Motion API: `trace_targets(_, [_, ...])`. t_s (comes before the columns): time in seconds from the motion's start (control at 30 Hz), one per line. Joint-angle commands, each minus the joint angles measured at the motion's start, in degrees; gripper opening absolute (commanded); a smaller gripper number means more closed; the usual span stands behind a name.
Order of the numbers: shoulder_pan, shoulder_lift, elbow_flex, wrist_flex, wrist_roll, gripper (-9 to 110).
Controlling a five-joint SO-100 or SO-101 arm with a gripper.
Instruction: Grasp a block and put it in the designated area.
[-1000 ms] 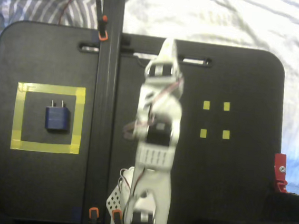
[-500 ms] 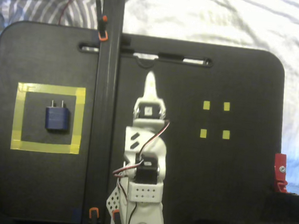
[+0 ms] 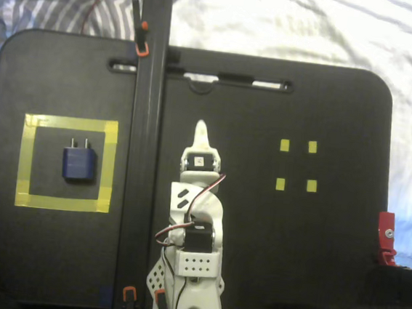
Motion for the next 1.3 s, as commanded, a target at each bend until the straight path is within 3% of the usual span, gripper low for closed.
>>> trace_targets(0.0, [-0.1, 0.6, 1.7, 0.1, -0.5, 0])
trace_targets(0.37, [-0.2, 0.6, 3.3, 9.1, -1.9, 0])
trace_targets(1.27, [1.2, 0.6, 3.3, 9.4, 1.3, 0])
